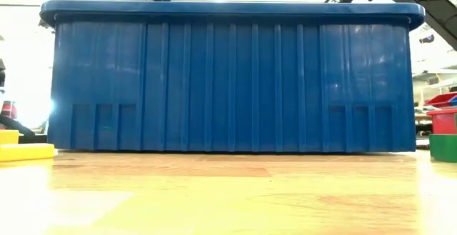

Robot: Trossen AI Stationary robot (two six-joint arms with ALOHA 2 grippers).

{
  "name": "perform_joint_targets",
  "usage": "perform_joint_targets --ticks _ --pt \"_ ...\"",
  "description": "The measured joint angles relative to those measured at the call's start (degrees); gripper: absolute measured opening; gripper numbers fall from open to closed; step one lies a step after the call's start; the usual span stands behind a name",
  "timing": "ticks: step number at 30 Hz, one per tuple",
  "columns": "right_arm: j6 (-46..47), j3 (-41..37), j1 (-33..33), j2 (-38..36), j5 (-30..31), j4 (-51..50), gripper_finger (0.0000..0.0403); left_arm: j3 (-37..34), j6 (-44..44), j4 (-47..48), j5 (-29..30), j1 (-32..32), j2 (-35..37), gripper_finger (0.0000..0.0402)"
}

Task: Sort blocks
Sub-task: Remove the yellow block from the blue bin

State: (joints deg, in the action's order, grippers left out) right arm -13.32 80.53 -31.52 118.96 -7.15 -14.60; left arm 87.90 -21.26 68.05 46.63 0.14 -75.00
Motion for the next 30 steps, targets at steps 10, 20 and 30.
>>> perform_joint_targets --ticks 10,20,30 --pt "-0.42 0.2 0.24 1.77 -0.06 -1.17 0.0121 0.0 -0.04 -1.07 -0.09 -0.02 -0.02 0.0218" --pt "-4.16 -0.02 0.69 -7.11 1.13 -1.3 0.0121 0.0 -0.18 -1.16 -0.12 -0.02 -0.02 0.0218" --pt "-1.29 0.01 9.03 -24.32 -14.39 -5.35 0.0121 0.0 -0.31 -0.4 -0.24 -0.63 2.06 0.0218"
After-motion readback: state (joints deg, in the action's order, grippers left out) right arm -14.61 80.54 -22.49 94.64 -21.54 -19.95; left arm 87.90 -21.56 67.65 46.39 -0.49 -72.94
